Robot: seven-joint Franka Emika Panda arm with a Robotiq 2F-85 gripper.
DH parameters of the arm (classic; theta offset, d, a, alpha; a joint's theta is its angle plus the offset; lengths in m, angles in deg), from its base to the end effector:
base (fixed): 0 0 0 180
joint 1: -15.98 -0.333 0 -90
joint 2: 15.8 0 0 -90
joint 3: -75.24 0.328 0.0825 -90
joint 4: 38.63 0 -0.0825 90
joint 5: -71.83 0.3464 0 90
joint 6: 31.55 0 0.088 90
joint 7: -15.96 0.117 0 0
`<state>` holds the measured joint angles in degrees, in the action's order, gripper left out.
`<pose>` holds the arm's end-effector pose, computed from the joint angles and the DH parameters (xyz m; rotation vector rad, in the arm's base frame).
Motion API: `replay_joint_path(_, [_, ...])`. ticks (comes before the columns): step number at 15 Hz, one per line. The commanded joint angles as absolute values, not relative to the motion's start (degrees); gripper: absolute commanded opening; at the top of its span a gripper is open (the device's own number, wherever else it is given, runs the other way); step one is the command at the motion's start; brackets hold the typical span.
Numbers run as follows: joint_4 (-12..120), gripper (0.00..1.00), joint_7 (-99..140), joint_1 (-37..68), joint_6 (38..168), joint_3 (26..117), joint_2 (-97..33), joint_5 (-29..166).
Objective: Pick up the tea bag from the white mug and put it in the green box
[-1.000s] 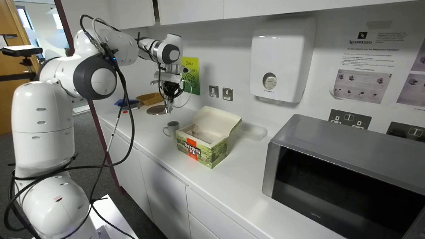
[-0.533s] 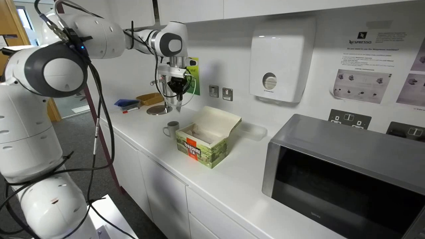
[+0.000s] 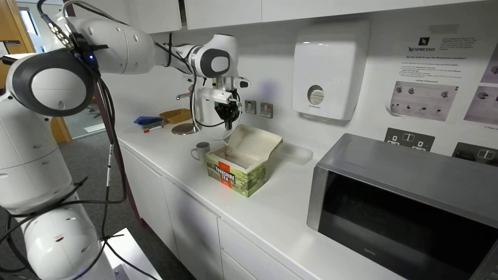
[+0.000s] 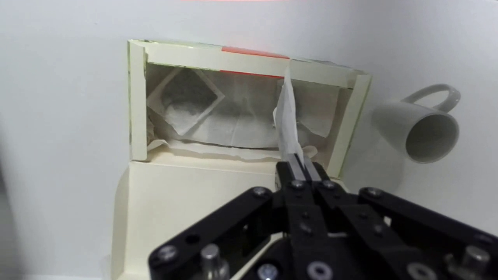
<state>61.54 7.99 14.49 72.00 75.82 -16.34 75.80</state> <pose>0.5344 0.0257 0.5646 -3.0654 -0.2468 -0.0815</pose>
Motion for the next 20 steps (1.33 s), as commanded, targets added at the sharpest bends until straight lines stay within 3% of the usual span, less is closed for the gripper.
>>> replay_joint_path(1, [62.0,0.00,12.1,14.8,74.7,75.8,-18.8,73.2])
replay_joint_path(20, [60.8,0.00,17.1,13.7,74.9,75.9,-29.1,69.9])
